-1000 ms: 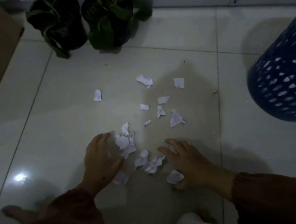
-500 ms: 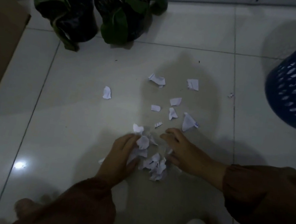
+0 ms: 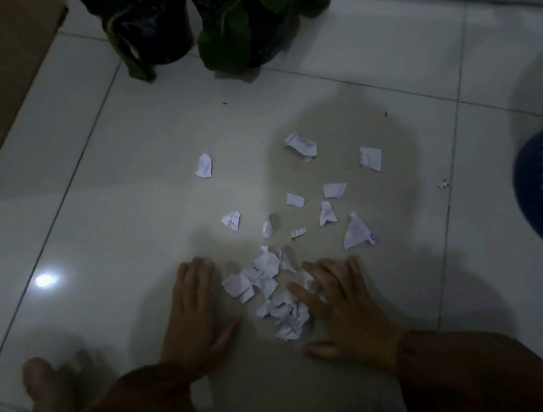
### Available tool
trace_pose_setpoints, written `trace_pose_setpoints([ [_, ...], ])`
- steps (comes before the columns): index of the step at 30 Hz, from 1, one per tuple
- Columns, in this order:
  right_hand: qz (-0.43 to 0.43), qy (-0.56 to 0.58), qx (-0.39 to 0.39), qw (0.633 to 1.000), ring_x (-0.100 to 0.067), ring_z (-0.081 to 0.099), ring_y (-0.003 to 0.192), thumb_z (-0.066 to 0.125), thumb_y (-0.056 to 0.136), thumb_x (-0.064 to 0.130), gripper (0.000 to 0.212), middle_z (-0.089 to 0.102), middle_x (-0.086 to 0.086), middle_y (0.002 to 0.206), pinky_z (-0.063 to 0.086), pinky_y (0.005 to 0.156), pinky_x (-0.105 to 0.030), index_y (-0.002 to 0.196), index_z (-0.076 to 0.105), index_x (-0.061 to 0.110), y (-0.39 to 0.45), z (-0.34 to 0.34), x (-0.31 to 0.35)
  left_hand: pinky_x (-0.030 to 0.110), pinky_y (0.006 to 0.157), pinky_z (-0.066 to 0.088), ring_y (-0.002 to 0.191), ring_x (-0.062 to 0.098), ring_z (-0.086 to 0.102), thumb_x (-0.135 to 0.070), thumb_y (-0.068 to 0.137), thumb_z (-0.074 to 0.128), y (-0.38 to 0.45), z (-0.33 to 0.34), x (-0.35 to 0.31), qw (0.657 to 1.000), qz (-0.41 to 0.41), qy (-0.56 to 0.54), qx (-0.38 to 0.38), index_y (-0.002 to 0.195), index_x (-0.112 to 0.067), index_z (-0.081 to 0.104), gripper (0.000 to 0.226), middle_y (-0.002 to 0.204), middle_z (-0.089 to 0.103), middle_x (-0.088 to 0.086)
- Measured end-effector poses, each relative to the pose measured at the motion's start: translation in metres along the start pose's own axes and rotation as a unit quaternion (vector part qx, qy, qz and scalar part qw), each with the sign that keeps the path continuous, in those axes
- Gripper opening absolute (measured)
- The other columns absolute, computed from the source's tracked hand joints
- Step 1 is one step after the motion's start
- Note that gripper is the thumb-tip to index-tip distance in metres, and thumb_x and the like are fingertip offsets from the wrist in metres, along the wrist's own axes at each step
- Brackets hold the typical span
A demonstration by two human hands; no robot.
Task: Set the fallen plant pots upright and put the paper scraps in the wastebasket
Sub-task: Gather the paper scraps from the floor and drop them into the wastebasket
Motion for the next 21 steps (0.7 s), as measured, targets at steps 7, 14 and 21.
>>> trace_pose_setpoints([
  [7,0.131,0.12,-0.1,0.979,-0.038,0.03,0.131,0.046,0.077,0.056,0.07,0.047,-0.021,0.138,0.026,0.097,-0.076,0.134,0.037,0.017,0.033,-0.025,-0.028,0.032,0.116,0.008,0.142,0.022,-0.002,-0.052,0.083,0.038,0.066,0.004,-0.069,0.988,0.082,-0.127,-0.018,0.136,-0.019,0.003,0.072,0.149,0.002,0.007],
  [14,0.061,0.126,-0.187,0.972,-0.033,0.024,0.129,0.054,0.068,0.061,0.082,0.024,-0.007,0.136,0.009,0.1,-0.074,0.135,0.027,0.021,0.027,-0.028,-0.036,0.056,0.113,0.013,0.14,0.041,0.01,-0.051,0.077,0.04,0.092,-0.024,-0.049,0.989,-0.01,-0.079,-0.125,0.139,0.0,0.021,0.083,0.149,0.018,0.027],
  [21,0.013,0.1,-0.154,0.983,-0.035,0.02,0.129,0.051,0.07,0.07,0.081,0.023,-0.008,0.137,0.012,0.103,-0.075,0.136,0.027,0.028,0.019,-0.006,-0.025,0.049,0.117,0.014,0.143,0.032,0.006,-0.064,0.069,0.047,0.089,-0.016,-0.029,0.992,0.019,-0.104,-0.062,0.139,-0.01,0.004,0.099,0.151,0.008,0.012],
])
Point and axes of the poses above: each hand's wrist, its own y-axis towards the middle knuckle, its own z-axis out of the palm, x = y × z, the point moved 5 cm from there along y, towards the middle knuckle
